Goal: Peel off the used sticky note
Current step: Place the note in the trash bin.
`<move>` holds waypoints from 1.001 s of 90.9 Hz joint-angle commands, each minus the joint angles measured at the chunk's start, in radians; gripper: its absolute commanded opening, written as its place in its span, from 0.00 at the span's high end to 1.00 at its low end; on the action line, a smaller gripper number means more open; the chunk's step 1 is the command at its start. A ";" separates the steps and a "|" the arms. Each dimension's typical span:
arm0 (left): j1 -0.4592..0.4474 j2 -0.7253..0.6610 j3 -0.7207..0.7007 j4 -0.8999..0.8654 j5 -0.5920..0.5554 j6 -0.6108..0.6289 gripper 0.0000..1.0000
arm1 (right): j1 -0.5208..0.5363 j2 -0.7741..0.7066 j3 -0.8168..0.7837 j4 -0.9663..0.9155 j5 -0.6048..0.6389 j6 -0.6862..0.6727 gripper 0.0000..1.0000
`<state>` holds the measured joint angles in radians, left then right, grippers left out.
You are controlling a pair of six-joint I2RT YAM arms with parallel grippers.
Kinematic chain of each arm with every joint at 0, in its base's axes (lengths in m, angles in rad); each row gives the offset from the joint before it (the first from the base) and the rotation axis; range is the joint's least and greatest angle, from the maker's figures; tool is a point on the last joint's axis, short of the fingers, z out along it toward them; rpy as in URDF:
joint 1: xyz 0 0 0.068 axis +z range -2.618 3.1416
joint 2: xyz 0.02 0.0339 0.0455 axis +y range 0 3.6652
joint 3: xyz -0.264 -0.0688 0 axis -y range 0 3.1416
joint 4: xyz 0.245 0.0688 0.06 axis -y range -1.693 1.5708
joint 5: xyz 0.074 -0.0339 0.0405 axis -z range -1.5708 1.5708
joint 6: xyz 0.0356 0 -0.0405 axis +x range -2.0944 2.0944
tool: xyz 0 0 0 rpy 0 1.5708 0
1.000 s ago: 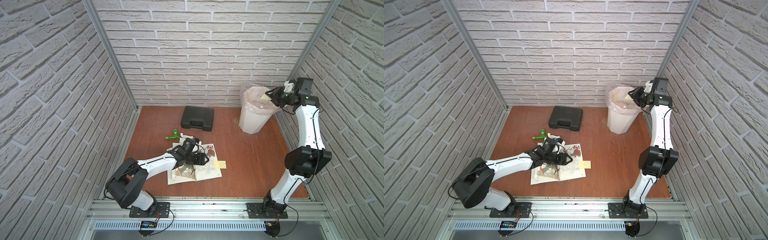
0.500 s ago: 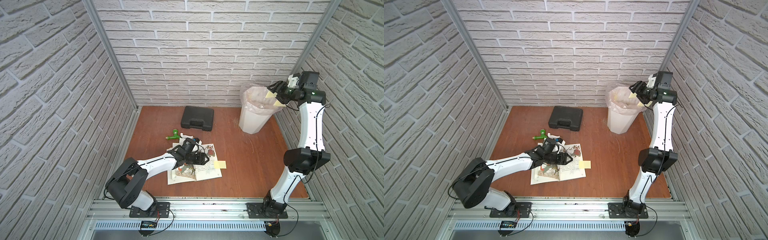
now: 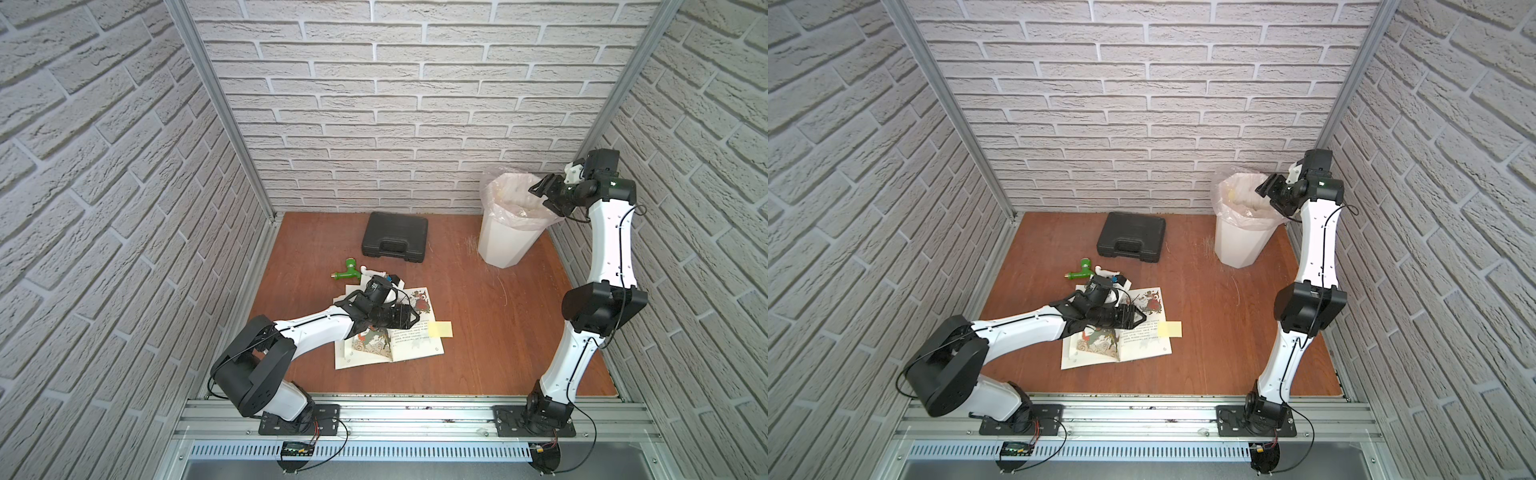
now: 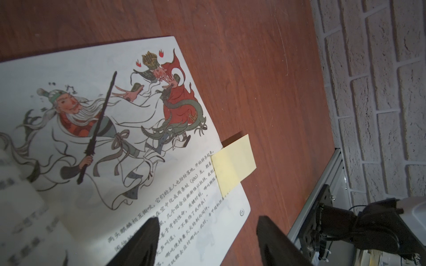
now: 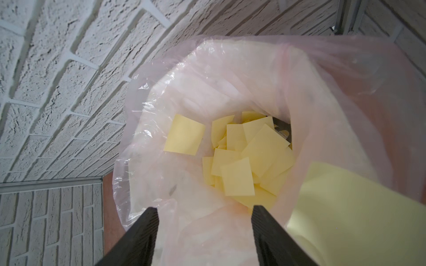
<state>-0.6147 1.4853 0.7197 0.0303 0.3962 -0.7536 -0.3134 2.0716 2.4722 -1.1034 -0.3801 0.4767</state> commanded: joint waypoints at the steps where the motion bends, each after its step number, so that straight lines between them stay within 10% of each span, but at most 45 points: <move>1: -0.006 0.001 -0.008 0.039 0.003 0.004 0.28 | 0.012 -0.007 0.039 0.002 0.039 -0.049 0.27; 50: -0.018 0.015 -0.016 0.056 0.011 -0.005 0.28 | 0.070 -0.184 -0.072 0.051 -0.019 -0.039 0.28; 91: -0.088 0.072 -0.025 0.096 0.003 -0.026 0.28 | 0.270 -0.637 -0.793 0.370 -0.137 0.057 0.28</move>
<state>-0.6857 1.5352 0.7105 0.0738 0.3965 -0.7712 -0.0910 1.5215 1.8423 -0.8871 -0.4736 0.4854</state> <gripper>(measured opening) 0.717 0.725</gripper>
